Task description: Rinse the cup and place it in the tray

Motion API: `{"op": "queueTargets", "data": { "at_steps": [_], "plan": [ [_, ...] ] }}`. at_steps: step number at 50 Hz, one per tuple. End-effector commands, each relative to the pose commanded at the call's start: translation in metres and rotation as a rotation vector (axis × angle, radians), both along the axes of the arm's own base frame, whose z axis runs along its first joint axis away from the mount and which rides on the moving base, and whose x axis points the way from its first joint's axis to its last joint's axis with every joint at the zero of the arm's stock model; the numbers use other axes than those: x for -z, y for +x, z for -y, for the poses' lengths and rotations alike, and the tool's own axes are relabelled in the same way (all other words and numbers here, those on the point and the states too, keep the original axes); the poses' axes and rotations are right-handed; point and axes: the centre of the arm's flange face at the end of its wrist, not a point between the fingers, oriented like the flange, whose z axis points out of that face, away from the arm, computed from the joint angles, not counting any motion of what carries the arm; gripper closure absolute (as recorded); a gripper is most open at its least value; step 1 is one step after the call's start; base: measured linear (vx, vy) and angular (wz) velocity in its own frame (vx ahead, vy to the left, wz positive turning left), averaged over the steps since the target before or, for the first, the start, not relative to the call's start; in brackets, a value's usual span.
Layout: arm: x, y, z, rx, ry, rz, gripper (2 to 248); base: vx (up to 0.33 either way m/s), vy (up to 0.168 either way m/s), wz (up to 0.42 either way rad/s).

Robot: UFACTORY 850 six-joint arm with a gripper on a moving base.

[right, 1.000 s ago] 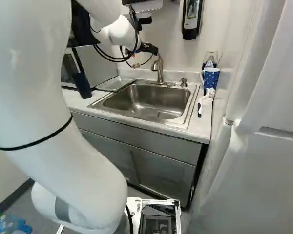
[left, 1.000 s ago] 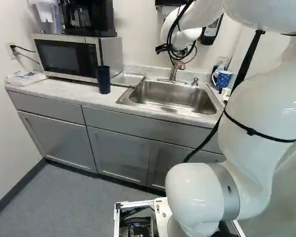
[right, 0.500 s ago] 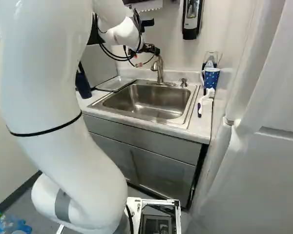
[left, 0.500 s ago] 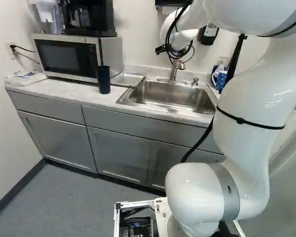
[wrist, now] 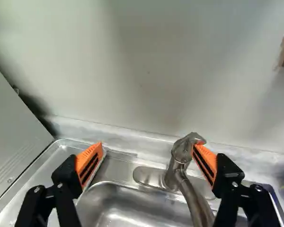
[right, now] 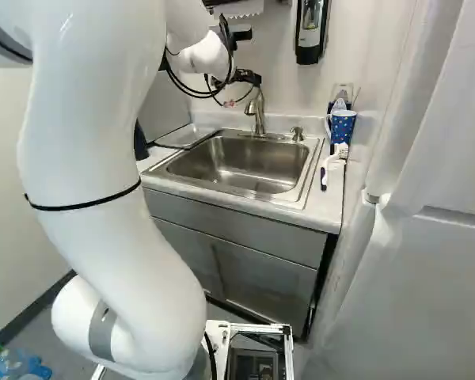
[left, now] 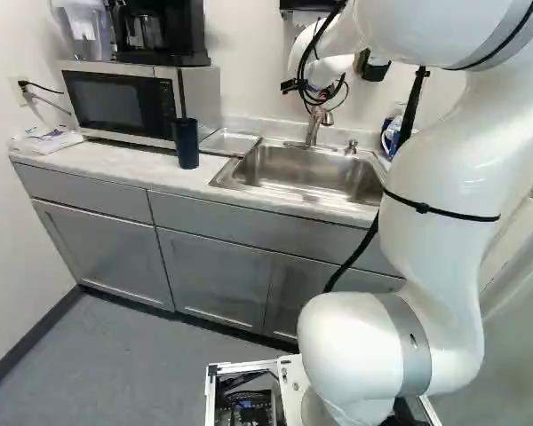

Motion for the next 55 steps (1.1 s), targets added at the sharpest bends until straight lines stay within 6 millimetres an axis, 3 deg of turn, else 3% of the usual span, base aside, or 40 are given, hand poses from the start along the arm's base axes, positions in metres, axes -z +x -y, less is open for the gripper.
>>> {"op": "queueTargets", "data": {
  "at_steps": [25, 55],
  "plan": [
    [-0.003, -0.001, 0.000, 0.000, -0.004, 0.035, 3, 0.000, 0.000, 0.000],
    [-0.005, -0.057, 0.001, 0.012, -0.002, 0.018, 3, 0.000, 0.000, 0.000]
  ]
}}
